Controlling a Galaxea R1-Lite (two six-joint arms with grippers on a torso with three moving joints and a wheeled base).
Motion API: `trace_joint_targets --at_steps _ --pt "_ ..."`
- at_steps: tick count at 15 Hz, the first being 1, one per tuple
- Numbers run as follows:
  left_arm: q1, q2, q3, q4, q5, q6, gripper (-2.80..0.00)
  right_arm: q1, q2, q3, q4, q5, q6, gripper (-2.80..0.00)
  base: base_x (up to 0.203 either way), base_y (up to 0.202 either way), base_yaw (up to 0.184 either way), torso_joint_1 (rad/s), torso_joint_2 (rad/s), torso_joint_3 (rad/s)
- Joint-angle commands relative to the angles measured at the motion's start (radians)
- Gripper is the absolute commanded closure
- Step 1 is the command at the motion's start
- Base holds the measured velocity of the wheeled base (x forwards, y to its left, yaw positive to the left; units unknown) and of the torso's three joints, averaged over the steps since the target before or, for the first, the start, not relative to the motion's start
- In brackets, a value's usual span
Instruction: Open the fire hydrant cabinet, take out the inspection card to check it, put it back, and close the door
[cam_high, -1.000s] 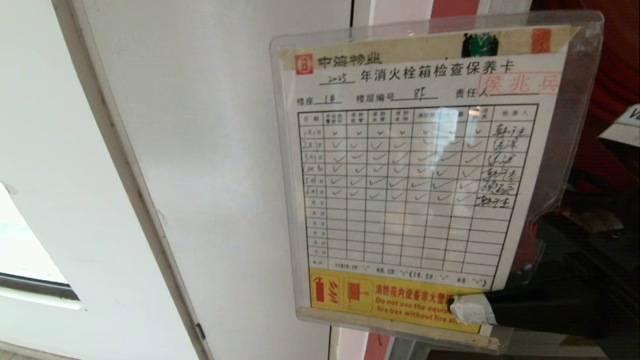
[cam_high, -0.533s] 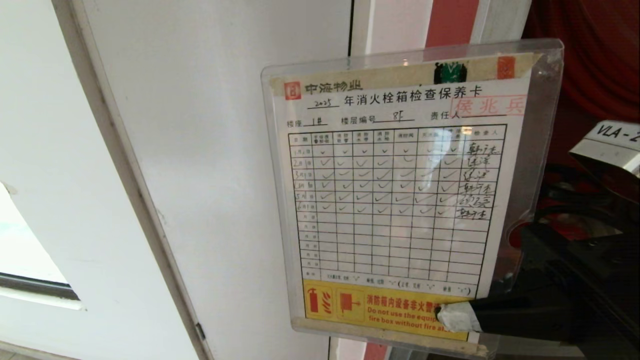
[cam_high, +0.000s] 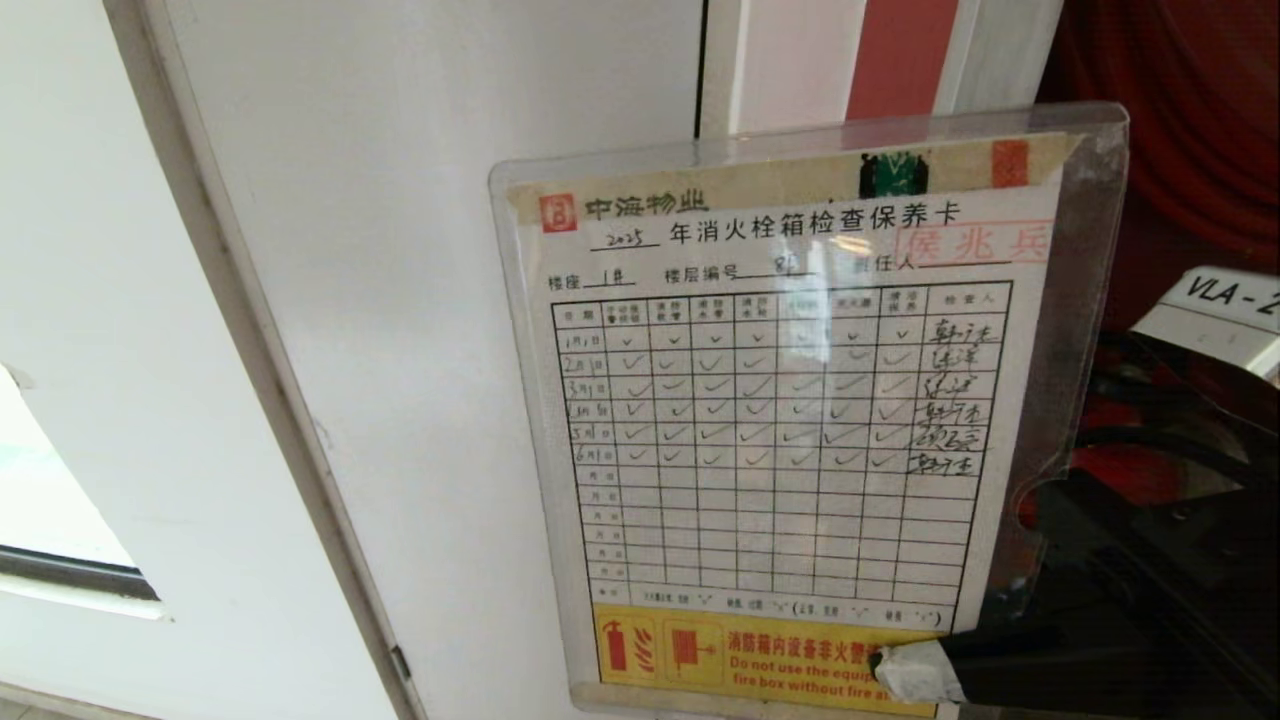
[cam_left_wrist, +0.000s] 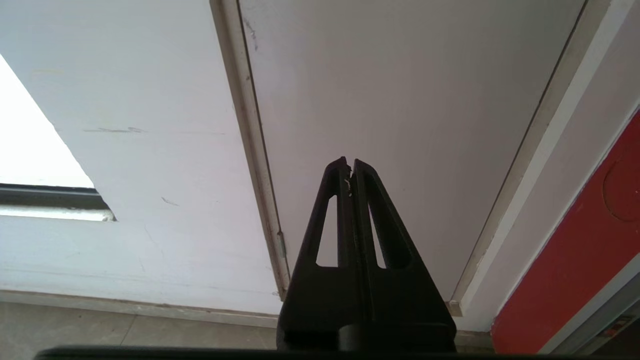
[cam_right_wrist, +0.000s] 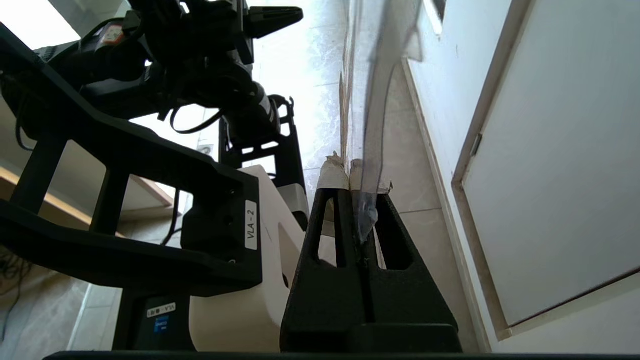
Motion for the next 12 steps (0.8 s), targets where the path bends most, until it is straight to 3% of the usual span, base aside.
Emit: trace_joint_targets --at_steps 1,9,12 --pt "0.0 0.001 0.0 0.0 0.0 0.0 0.0 0.006 0.0 0.008 0.0 0.004 -0.001 0.0 0.0 0.0 0.0 0.0 0.0 0.0" --pt "0.0 0.0 0.0 0.0 0.0 0.0 0.0 0.012 -0.016 0.012 -0.017 0.008 0.0 0.0 0.0 0.0 0.0 0.0 0.0 0.0" --pt "0.0 0.001 0.0 0.0 0.0 0.0 0.0 0.012 -0.066 0.02 -0.015 0.053 0.001 0.0 0.0 0.0 0.0 0.0 0.0 0.0"
